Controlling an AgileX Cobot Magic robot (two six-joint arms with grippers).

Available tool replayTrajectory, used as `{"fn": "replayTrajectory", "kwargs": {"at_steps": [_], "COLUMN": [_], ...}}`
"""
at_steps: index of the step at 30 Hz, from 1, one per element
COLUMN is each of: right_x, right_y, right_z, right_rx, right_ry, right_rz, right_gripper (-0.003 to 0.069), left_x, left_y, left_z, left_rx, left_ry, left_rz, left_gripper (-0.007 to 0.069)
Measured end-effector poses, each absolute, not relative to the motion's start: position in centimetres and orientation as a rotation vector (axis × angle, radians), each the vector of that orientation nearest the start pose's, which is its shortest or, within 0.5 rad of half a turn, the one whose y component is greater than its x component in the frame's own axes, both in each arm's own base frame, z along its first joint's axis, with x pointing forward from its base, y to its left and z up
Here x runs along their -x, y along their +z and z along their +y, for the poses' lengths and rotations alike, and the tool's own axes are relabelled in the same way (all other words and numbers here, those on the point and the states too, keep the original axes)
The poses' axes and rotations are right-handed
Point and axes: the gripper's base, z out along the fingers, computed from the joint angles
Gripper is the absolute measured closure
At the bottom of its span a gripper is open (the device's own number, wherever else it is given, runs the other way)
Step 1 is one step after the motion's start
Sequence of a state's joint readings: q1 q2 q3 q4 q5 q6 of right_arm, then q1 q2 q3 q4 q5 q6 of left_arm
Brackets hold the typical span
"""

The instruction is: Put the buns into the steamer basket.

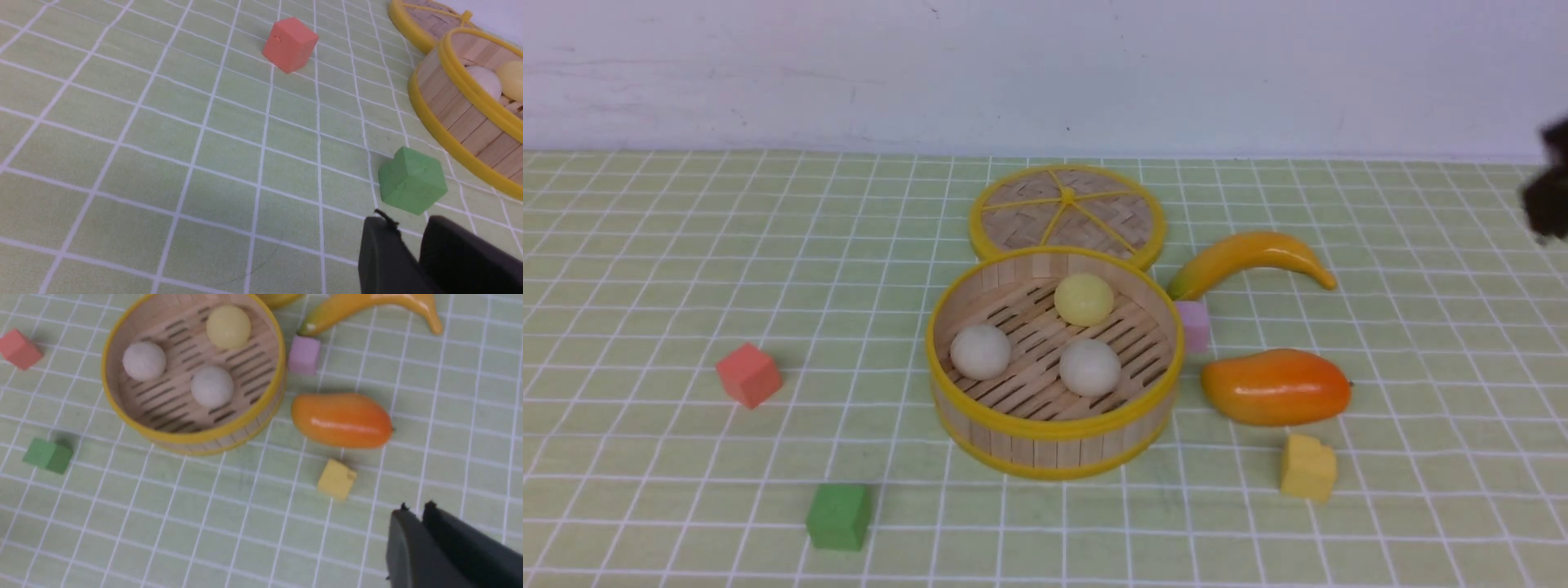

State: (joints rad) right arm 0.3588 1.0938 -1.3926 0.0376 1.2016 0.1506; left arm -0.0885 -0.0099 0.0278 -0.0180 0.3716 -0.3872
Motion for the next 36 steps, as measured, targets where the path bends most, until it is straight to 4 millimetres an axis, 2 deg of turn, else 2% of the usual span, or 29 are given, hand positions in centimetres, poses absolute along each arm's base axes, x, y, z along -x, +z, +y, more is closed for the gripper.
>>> {"fn": "replayTrajectory", "kwargs": {"at_steps": [2,3,6,15,18,21,24,27,29,31,34,36], "right_x": [-15.9,-15.7,-13.6,-11.1,-10.0,-8.1,-6.9,-5.9,-5.7,-5.4,-5.4,-5.4], "right_y": [44.1,44.1,44.5,45.4,45.6,44.3,42.0,37.3,33.3,30.5,25.1,22.3], "right_z": [6.3,6.3,5.5,4.4,3.3,1.6,0.7,0.2,0.0,-0.2,-0.2,-0.3], "right_rx": [0.246,0.245,0.239,0.223,0.196,0.12,0.026,-0.043,-0.076,-0.087,-0.095,-0.097], "right_ry": [0.29,0.291,0.297,0.312,0.261,0.158,0.105,0.064,0.038,0.018,0.01,0.009], "right_rz": [2.391,2.389,2.374,2.296,2.261,2.208,2.094,1.984,1.921,1.851,1.802,1.803], "right_gripper": [0.0672,0.0673,0.0679,0.0679,0.0678,0.0677,0.0676,0.0673,0.0671,0.0669,0.0668,0.0669], "left_x": [-5.2,-5.2,-5.2,-5.2,-5.2,-5.2,-5.2,-5.2,-5.2,-5.2,-5.2,-5.2], "left_y": [17.1,17.1,17.1,17.1,17.1,17.1,17.1,17.1,17.1,17.1,17.1,17.1], "left_z": [-0.5,-0.5,-0.5,-0.5,-0.5,-0.5,-0.5,-0.5,-0.5,-0.5,-0.5,-0.5], "left_rx": [0.292,0.292,0.292,0.292,0.292,0.292,0.292,0.292,0.292,0.292,0.292,0.292], "left_ry": [-0.344,-0.344,-0.344,-0.344,-0.344,-0.344,-0.344,-0.344,-0.344,-0.344,-0.344,-0.344], "left_rz": [1.865,1.865,1.865,1.865,1.865,1.865,1.865,1.865,1.865,1.865,1.865,1.865], "left_gripper": [0.0482,0.0482,0.0482,0.0482,0.0482,0.0482,0.0482,0.0482,0.0482,0.0482,0.0482,0.0482]}}
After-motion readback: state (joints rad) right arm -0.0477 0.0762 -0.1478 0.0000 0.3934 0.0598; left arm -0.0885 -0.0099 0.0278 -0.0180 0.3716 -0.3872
